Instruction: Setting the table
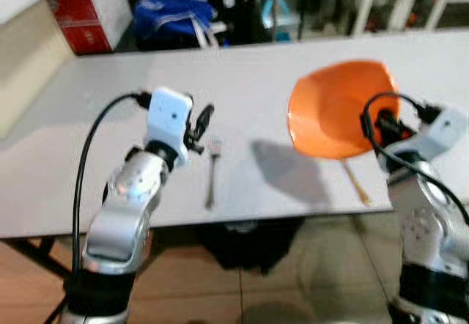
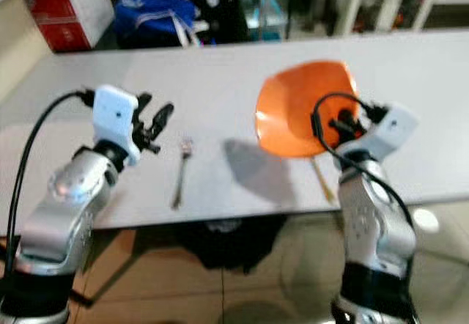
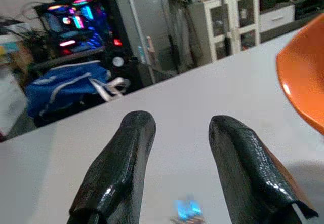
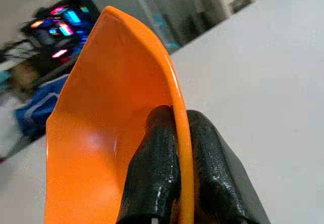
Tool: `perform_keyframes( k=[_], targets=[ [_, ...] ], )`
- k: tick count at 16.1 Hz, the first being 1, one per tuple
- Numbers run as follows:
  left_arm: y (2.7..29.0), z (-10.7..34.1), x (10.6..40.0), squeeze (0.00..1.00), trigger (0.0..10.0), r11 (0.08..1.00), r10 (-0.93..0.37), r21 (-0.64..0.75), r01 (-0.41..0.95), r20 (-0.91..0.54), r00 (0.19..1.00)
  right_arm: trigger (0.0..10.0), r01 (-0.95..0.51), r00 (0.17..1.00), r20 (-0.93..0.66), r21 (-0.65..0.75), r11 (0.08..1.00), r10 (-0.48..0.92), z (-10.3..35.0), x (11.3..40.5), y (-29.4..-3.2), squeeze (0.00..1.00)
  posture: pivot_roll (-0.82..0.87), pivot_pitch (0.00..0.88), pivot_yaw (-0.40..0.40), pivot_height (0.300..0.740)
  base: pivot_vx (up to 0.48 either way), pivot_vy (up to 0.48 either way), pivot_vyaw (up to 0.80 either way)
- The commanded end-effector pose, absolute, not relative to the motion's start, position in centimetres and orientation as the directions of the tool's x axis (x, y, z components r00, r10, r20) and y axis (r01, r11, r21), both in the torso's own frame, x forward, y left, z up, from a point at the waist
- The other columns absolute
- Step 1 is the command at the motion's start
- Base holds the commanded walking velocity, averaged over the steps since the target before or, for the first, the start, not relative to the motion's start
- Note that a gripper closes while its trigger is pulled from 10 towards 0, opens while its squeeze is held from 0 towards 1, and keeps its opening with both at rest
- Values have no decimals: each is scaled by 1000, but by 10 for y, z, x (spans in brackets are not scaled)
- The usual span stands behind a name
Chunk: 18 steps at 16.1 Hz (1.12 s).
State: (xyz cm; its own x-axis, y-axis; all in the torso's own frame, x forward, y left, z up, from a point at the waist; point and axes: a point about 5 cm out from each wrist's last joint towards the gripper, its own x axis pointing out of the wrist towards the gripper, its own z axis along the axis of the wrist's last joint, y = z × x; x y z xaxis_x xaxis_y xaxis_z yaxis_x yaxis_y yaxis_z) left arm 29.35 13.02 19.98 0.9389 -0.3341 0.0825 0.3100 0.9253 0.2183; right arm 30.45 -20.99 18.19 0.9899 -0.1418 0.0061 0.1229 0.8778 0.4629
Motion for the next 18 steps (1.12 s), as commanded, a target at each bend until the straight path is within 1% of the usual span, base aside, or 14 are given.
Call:
perform_keyframes(
  k=[1,3,5,6,7,8,10,11,13,16,18],
  targets=[
    [138,196,291,0,10000,930,-312,225,292,60,948,10000,57,994,51,495,867,-94,191,312,-200,0,-43,33,46,740,439,0,0],
    [137,195,290,0,10000,928,-315,225,296,55,947,10000,53,995,44,523,851,-89,191,317,-201,0,-45,34,43,740,441,0,0],
    [137,197,292,0,10000,926,-319,230,299,55,946,10000,34,999,3,568,822,-44,187,330,-197,0,-43,39,40,740,437,0,0],
    [138,198,293,0,10000,927,-309,240,288,54,949,10000,38,999,-26,561,827,-28,185,335,-195,0,-41,43,38,740,368,0,0],
    [139,199,292,0,10000,926,-320,230,300,54,946,10000,31,998,-60,567,823,4,182,342,-191,0,-39,44,36,740,0,0,0],
    [139,199,291,0,10000,913,-343,248,323,40,939,10000,8,996,-77,590,808,46,180,345,-187,0,-35,46,33,740,0,0,0],
    [144,197,286,0,10000,883,-400,271,384,1,917,10000,4,985,-130,666,746,111,173,356,-182,0,-31,48,30,740,0,0,0],
    [151,196,285,0,10000,867,-416,288,406,-31,909,10000,17,980,-157,690,724,126,167,363,-181,0,-21,53,26,740,0,0,0],
    [164,196,283,0,10000,846,-425,321,426,-76,902,10000,44,967,-206,708,705,147,157,372,-178,0,-3,60,17,740,0,0,0],
    [178,196,277,0,10000,832,-427,340,440,-116,897,10000,79,965,-224,741,667,134,149,383,-176,0,16,63,14,740,0,0,0],
    [178,196,275,0,10000,821,-442,340,459,-131,887,10000,87,970,-209,771,630,122,153,392,-175,0,23,64,14,740,0,0,0]
  ],
)
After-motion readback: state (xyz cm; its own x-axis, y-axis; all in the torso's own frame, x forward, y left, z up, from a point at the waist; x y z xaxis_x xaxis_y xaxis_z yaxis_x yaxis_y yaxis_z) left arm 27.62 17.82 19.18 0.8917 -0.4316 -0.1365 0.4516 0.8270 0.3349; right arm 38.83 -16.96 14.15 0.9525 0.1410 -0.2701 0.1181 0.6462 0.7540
